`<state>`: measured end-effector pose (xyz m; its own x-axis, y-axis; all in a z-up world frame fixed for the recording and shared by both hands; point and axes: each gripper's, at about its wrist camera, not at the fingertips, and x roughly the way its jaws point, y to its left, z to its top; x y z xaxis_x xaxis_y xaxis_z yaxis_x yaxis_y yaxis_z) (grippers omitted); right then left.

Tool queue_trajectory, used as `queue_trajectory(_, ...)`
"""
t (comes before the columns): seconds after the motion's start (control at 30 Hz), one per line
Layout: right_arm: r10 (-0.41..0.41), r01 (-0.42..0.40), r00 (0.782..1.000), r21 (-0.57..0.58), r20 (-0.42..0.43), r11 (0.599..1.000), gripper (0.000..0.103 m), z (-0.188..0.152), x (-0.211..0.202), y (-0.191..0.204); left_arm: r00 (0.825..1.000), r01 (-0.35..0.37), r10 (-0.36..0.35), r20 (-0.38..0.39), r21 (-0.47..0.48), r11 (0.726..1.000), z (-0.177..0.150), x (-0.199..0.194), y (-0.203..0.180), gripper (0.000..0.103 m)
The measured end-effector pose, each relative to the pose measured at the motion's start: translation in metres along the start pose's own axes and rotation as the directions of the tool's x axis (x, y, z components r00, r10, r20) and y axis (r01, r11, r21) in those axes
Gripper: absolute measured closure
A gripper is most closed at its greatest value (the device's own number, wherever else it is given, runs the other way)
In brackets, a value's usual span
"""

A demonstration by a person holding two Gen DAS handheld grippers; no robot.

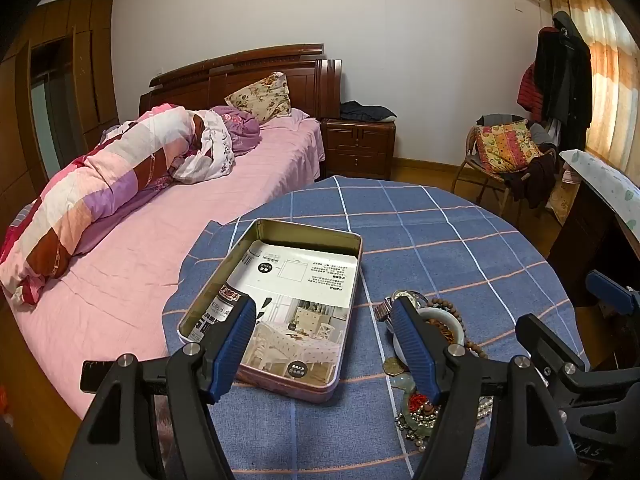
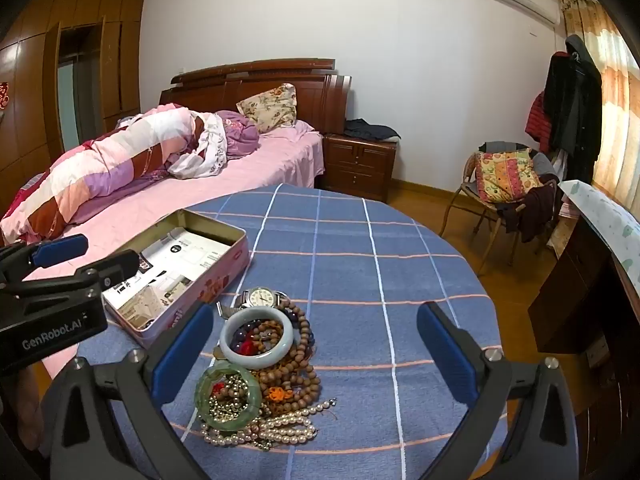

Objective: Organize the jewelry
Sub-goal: 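Move both tools toward the jewelry pile beside the tin box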

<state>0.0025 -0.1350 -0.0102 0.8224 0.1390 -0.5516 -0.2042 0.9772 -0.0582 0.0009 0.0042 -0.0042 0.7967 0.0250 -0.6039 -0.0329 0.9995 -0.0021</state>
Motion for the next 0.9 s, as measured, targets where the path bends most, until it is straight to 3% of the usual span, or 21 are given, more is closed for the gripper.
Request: queue_trajectory(0.9,-0.006,0.006,1.0,-0.003,0.003,1.0,0.0,0.0009,0.0008,0.0008,1.0,-0.003,0.003,-0.013,0.0,1.0,-0.0033,0.0034,0.0023,0.033)
